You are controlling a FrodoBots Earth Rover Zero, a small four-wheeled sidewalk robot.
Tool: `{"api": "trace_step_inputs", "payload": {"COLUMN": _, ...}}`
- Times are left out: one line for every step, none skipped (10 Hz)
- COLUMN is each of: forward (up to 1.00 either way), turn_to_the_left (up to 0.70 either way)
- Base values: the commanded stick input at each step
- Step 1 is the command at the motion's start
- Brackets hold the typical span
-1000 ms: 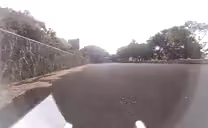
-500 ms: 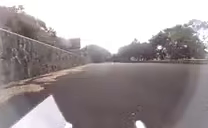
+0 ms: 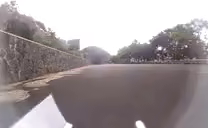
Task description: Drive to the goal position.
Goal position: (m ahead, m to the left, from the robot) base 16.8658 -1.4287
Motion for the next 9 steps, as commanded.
{"api": "trace_step_inputs", "payload": {"forward": 1.0, "turn_to_the_left": -0.07}}
{"api": "trace_step_inputs", "payload": {"forward": 1.0, "turn_to_the_left": -0.09}}
{"api": "trace_step_inputs", "payload": {"forward": 1.0, "turn_to_the_left": 0.0}}
{"api": "trace_step_inputs", "payload": {"forward": 1.0, "turn_to_the_left": 0.0}}
{"api": "trace_step_inputs", "payload": {"forward": 1.0, "turn_to_the_left": 0.0}}
{"api": "trace_step_inputs", "payload": {"forward": 1.0, "turn_to_the_left": 0.0}}
{"api": "trace_step_inputs", "payload": {"forward": 1.0, "turn_to_the_left": 0.0}}
{"api": "trace_step_inputs", "payload": {"forward": 1.0, "turn_to_the_left": 0.0}}
{"api": "trace_step_inputs", "payload": {"forward": 1.0, "turn_to_the_left": 0.0}}
